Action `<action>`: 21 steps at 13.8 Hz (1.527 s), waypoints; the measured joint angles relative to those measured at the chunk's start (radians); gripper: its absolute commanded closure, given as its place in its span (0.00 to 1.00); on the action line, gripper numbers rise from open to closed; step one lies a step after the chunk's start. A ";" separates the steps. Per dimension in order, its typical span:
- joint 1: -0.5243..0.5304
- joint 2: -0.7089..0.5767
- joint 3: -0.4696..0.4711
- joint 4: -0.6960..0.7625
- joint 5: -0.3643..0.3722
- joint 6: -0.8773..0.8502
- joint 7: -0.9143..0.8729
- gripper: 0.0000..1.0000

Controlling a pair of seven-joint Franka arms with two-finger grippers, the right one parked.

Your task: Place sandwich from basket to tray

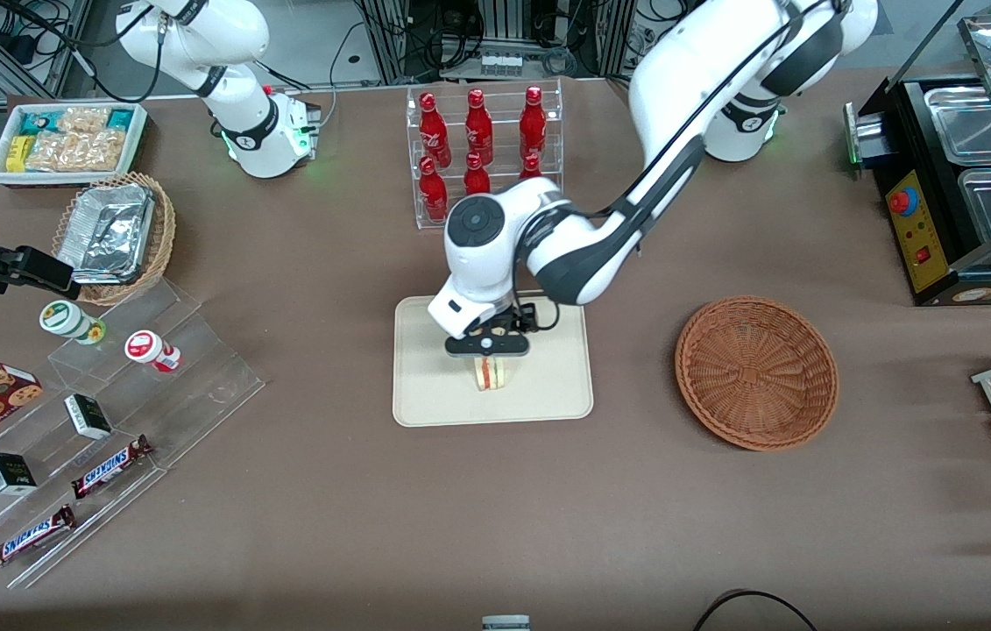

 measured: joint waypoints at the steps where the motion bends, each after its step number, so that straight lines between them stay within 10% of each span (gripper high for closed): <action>1: 0.023 -0.033 0.001 0.001 -0.004 -0.026 -0.006 0.00; 21: 0.515 -0.490 0.040 -0.072 -0.239 -0.455 0.559 0.00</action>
